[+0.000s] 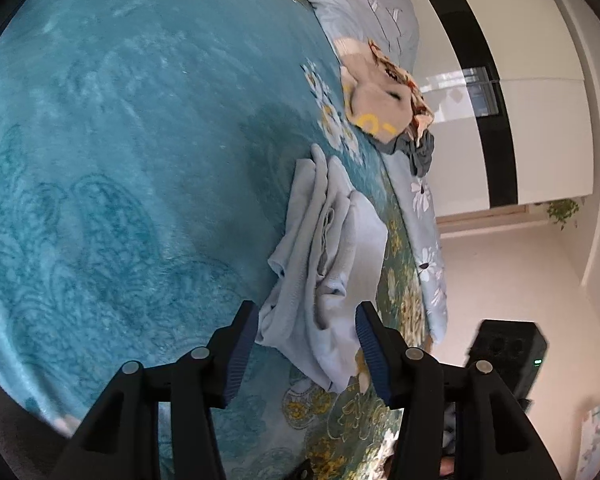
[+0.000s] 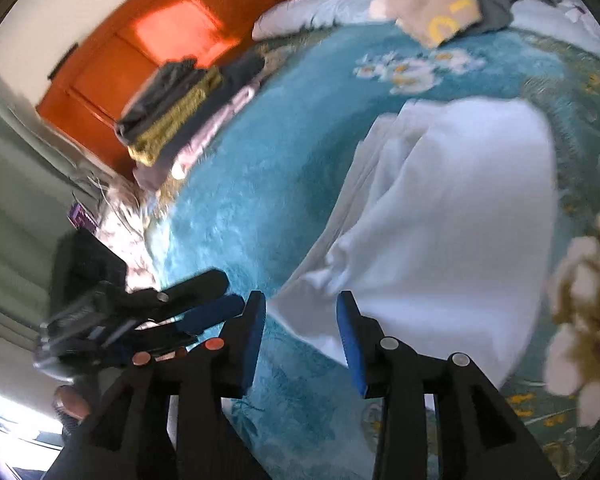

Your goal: Fold clothes

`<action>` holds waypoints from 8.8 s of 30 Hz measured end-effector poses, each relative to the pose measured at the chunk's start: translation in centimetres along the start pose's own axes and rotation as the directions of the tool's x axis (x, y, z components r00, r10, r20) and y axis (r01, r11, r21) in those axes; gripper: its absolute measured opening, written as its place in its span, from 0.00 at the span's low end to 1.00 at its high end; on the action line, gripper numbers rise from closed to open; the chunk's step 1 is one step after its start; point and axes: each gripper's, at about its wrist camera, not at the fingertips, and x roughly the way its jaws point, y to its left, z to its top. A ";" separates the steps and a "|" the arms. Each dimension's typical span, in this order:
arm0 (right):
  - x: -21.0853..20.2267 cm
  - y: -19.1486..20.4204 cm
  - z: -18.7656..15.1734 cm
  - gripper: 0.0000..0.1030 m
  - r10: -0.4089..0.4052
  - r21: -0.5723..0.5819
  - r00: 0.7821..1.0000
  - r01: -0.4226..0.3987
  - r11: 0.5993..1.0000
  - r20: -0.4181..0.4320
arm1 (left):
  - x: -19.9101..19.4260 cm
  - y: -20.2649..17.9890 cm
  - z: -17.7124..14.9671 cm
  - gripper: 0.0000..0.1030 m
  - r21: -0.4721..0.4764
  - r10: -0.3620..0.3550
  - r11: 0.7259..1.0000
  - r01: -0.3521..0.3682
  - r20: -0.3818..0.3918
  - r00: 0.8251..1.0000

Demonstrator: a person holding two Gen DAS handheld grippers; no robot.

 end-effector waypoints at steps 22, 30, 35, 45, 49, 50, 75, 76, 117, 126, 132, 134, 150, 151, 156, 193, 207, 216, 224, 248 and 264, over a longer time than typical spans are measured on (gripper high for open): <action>8.9 -5.6 12.8 0.37 -0.482 0.083 0.852 0.506 0.859 -0.204 | 5.2 -1.4 -2.8 0.22 0.143 0.237 0.963 -0.230 -0.035 0.971; 8.7 -7.2 12.7 0.07 -0.468 0.138 0.860 0.499 0.855 -0.204 | 4.6 -0.9 -2.9 0.23 0.131 0.195 0.974 -0.187 -0.051 0.979; 5.1 -5.9 13.4 0.02 -0.309 0.199 0.949 0.315 0.928 -0.061 | 4.4 -0.7 -3.1 0.22 0.112 0.168 0.980 -0.162 -0.054 0.984; 6.8 -1.1 15.6 0.04 -0.442 -0.024 0.896 0.441 0.897 -0.049 | 3.9 -0.1 -3.1 0.22 0.090 0.146 0.986 -0.141 -0.053 0.988; 6.7 -3.8 15.0 0.54 -0.483 0.029 0.869 0.489 0.872 -0.109 | 4.2 -0.6 -3.0 0.21 0.103 0.139 0.986 -0.133 -0.057 0.989; 6.9 -4.3 14.7 0.56 -0.481 0.047 0.869 0.488 0.872 -0.115 | 4.3 -0.7 -3.0 0.21 0.108 0.139 0.985 -0.133 -0.057 0.989; 6.6 -5.0 12.7 0.03 -0.495 0.159 0.859 0.511 0.845 -0.131 | 3.6 1.6 -1.9 0.30 0.061 0.006 0.998 0.001 -0.113 0.994; 6.3 -4.2 13.0 0.03 -0.485 0.159 0.868 0.496 0.854 -0.104 | 3.6 1.7 -1.8 0.30 0.060 0.000 0.998 0.007 -0.117 0.993; -3.5 -12.3 4.5 0.50 -0.235 0.358 0.972 0.208 0.910 0.032 | 7.2 -5.4 -0.7 0.33 0.453 0.192 0.880 -0.145 -0.058 0.980; -2.6 -13.1 4.4 0.50 -0.194 0.391 0.980 0.163 0.906 0.041 | 8.5 -5.5 -1.4 0.34 0.498 0.228 0.853 -0.153 -0.093 0.969; -2.1 -13.1 4.2 0.50 -0.176 0.392 0.983 0.144 0.909 0.046 | 7.5 -5.2 -1.6 0.08 0.475 0.238 0.862 -0.179 -0.067 0.969; -2.2 -12.6 4.5 0.50 -0.180 0.366 0.981 0.144 0.919 0.066 | 7.1 -4.7 -1.5 0.08 0.448 0.246 0.873 -0.193 -0.062 0.967; -0.5 -12.3 6.1 0.50 -0.126 0.292 0.987 0.092 0.952 0.101 | 6.7 -2.4 -1.4 0.13 0.342 0.236 0.920 -0.191 -0.097 0.967; -0.6 -12.5 6.1 0.50 -0.125 0.296 0.987 0.089 0.951 0.102 | 6.5 -2.6 -1.5 0.15 0.340 0.226 0.923 -0.180 -0.100 0.969; -0.8 -13.5 5.6 0.53 -0.116 0.314 0.988 0.077 0.946 0.107 | 5.3 -2.5 -1.4 0.20 0.301 0.184 0.942 -0.150 -0.087 0.979; -6.4 -16.4 -2.2 0.09 0.133 0.471 0.969 -0.218 0.855 0.208 | 0.4 0.0 -0.2 0.39 0.095 0.104 0.990 -0.103 0.001 0.995; -9.8 -25.1 -0.7 0.44 0.038 0.519 0.983 -0.129 0.845 0.182 | 9.4 -2.2 4.8 0.65 0.002 0.045 0.999 -0.045 -0.132 0.990; -10.6 -23.4 -7.7 0.53 0.098 0.611 0.953 -0.261 0.748 0.286 | 15.1 -2.3 6.1 0.70 -0.124 -0.054 0.992 0.034 -0.160 0.986; -7.3 -22.4 -9.8 0.53 0.018 0.721 0.915 -0.330 0.609 0.403 | 18.1 -5.5 6.6 0.77 -0.062 0.005 0.998 -0.017 -0.185 0.983; -3.2 -19.9 1.3 0.07 0.170 0.584 0.911 -0.376 0.719 0.376 | 5.1 -4.5 5.5 0.20 -0.023 0.021 1.000 -0.018 0.147 0.989; 2.3 -18.9 2.6 0.07 0.205 0.537 0.967 -0.256 0.804 0.154 | 0.2 6.1 1.1 0.29 -0.258 0.038 0.966 -0.001 0.136 0.990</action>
